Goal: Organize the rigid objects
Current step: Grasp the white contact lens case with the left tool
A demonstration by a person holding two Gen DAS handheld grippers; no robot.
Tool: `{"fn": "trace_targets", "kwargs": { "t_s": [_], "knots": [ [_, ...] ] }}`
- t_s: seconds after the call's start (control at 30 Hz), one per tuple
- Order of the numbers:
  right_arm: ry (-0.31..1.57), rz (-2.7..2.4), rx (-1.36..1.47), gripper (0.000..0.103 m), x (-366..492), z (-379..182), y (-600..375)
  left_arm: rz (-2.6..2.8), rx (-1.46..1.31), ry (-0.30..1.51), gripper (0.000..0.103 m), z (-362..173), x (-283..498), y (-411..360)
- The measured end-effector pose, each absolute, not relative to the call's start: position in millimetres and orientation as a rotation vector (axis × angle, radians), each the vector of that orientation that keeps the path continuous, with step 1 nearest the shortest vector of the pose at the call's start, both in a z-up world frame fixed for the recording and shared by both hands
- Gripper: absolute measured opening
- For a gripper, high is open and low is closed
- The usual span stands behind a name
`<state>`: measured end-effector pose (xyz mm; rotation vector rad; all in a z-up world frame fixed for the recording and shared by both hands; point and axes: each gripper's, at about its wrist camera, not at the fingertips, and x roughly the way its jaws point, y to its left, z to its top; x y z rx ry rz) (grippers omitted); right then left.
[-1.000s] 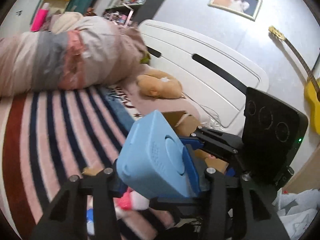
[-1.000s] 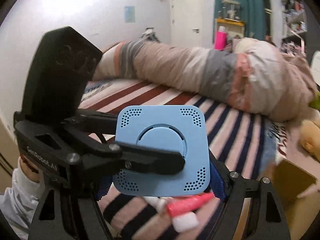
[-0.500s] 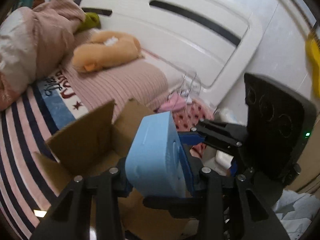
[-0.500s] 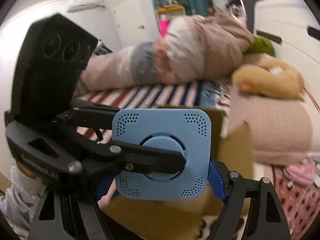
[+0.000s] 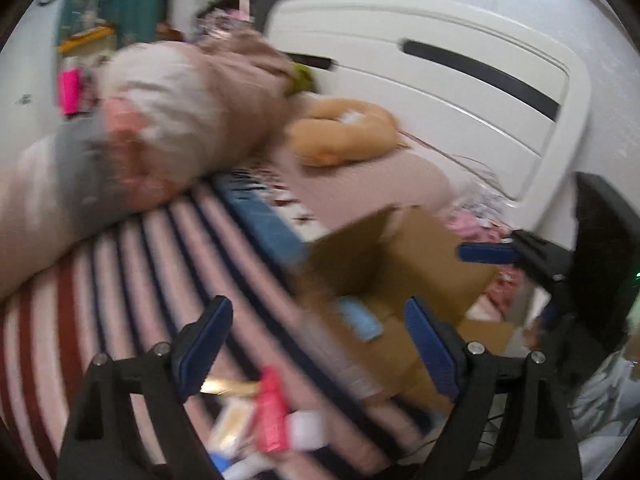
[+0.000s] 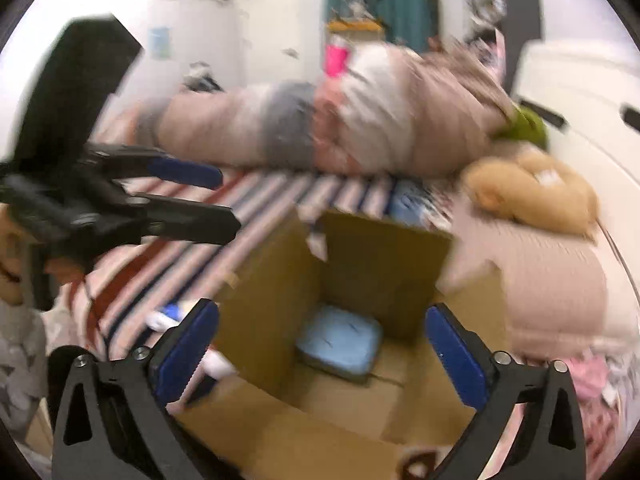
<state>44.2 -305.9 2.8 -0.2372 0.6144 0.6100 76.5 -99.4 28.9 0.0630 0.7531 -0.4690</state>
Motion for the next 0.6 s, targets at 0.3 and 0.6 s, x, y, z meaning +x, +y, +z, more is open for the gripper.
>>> {"fn": "trace_targets", "kwargs": {
  "t_s": [0.3, 0.6],
  "knots": [
    [0.575, 0.902, -0.25, 0.083, -5, -7, -215, -0.301, -0.018, 0.786, 0.089, -42, 29, 11],
    [0.858, 0.937, -0.269, 0.026, -5, -115, -178, -0.322, -0.095, 0.946, 0.087, -140, 23, 30]
  ]
}}
